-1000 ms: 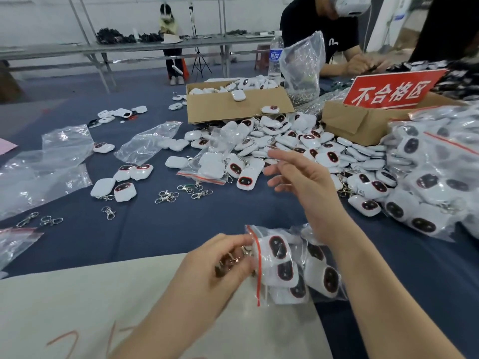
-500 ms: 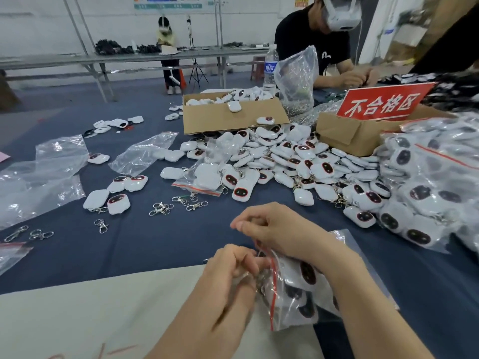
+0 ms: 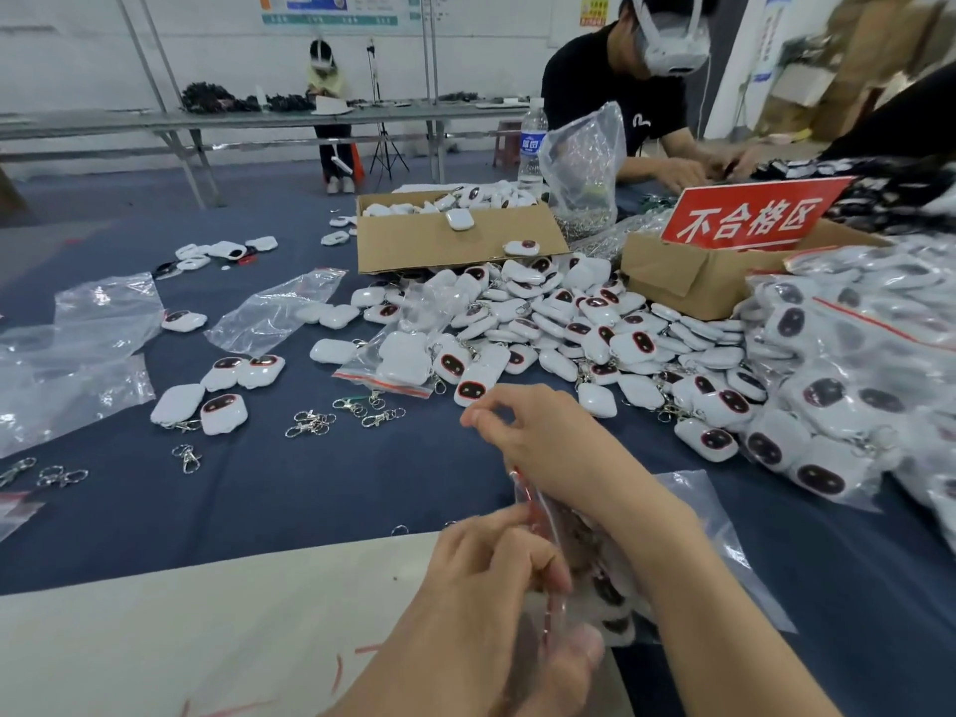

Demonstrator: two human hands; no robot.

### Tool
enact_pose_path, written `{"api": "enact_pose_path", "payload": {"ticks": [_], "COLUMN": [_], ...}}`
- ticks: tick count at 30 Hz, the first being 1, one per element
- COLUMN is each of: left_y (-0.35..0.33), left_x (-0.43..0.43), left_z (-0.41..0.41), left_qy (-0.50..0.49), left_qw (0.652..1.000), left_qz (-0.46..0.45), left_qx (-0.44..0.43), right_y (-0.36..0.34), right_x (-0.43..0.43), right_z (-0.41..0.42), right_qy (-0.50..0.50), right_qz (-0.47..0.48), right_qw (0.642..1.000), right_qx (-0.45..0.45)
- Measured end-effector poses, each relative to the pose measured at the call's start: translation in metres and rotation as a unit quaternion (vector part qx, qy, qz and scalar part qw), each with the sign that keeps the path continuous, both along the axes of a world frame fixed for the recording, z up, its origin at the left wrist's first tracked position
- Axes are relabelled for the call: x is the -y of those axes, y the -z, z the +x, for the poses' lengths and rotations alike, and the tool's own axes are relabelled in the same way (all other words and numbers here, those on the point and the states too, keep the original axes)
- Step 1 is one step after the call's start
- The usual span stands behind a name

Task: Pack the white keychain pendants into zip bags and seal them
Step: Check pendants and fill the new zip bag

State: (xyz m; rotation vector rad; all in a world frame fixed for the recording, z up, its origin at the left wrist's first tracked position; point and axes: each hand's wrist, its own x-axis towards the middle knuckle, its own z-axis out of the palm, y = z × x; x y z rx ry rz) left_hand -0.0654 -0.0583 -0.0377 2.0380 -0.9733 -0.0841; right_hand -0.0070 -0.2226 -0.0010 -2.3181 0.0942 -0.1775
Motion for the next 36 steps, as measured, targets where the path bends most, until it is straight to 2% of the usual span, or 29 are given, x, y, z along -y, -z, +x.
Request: {"api": "enact_pose_path", "payload": {"ticks": [2,5,7,10,12,14,16,19,23,25,27,30,32,36], "left_y": [-0.006,-0.010,-0.014,-0.016,-0.015,-0.015,-0.013,-0.005,-0.001,0.003,0.005,0.004,0.003,-0.003], "left_x": [0.000,0.008,0.004,-0.014,-0.023,-0.023,-0.015,0.006,0.043,0.052,0.053,0.043,0.038,0.035], "left_z": [-0.009,-0.005,-0.004,0.006,0.019,0.041,0.066,0.105,0.134,0.140,0.141,0.143,0.143,0.139], "left_qy": [0.017,0.021,0.013,-0.059,-0.123,-0.167,-0.185,-0.208,-0.284,-0.304,-0.302,-0.260,-0.200,-0.141], "left_qw": [0.998,0.995,0.998,0.995,0.985,0.982,0.981,0.977,0.934,0.920,0.930,0.965,0.976,0.974], "left_qz": [0.056,0.091,0.061,-0.040,-0.085,-0.090,-0.057,0.043,0.192,0.216,0.176,0.008,-0.085,-0.157], "left_qx": [0.011,0.027,0.023,0.075,0.081,0.019,0.005,0.034,0.100,0.124,0.115,0.017,-0.034,-0.081], "right_y": [-0.003,-0.001,-0.003,-0.010,-0.008,-0.003,0.003,0.007,0.014,0.017,0.018,0.019,0.017,0.014], "right_x": [-0.004,-0.007,-0.004,0.007,0.016,0.024,0.027,0.025,0.022,0.023,0.025,0.027,0.025,0.024], "right_z": [0.000,0.001,0.002,0.008,0.015,0.023,0.029,0.036,0.037,0.039,0.041,0.042,0.042,0.041], "right_qy": [-0.004,-0.003,-0.007,0.007,0.048,0.097,0.123,0.120,0.089,0.088,0.088,0.101,0.115,0.037], "right_qz": [0.009,-0.002,0.034,0.112,0.103,0.054,0.004,-0.049,-0.052,-0.039,-0.027,0.026,0.050,0.078], "right_qw": [1.000,1.000,0.999,0.994,0.993,0.994,0.992,0.991,0.994,0.995,0.996,0.995,0.992,0.995], "right_qx": [0.001,0.014,0.020,0.004,0.020,0.024,0.001,-0.045,-0.034,-0.024,-0.011,-0.003,0.020,0.059]}}
